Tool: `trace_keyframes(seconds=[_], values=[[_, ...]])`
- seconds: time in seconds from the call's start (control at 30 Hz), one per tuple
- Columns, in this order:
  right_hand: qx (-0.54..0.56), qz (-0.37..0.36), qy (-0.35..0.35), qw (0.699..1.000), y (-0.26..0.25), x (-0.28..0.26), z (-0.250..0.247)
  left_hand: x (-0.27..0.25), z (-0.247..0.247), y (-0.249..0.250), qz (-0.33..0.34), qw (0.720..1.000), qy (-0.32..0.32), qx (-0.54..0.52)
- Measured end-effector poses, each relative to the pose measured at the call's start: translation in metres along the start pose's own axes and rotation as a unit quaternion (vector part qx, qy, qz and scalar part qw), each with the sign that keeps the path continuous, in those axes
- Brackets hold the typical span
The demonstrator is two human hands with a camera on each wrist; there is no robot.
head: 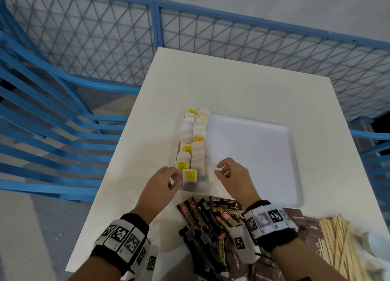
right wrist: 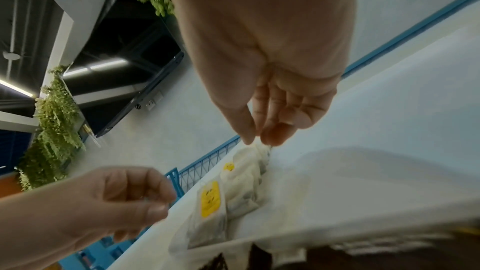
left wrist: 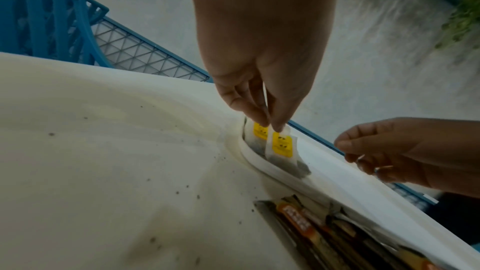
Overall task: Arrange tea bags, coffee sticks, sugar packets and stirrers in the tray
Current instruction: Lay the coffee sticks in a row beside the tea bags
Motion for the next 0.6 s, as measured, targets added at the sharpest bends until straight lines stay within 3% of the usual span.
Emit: trace_keyframes(seconds=[0.23,0.43,0.6], values=[[-0.070,0.020,-0.027,0.997,0.020,-0.071,0.009,-0.033,0.047,-0.003,0.002,0.975,-0.217,0.051],[-0.186,0.062,-0.048,0.979,0.049,-0.103,0.037,-0.043,0.066,0.028,0.117,0.953,-0.222,0.172],[-0.183,0.082,-0.015,0.979,0.057,-0.104,0.039,-0.052,0.099,0.062,0.249,0.878,-0.263,0.312]])
Point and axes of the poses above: each hand's wrist, its own x-axis towards the middle knuckle, its own z-axis out of the palm, y = z × x, the point moved 10 cm from there along x, towards the middle knuckle, and after that the axes turned 10 degrees about -y, right-handed, at the moved point
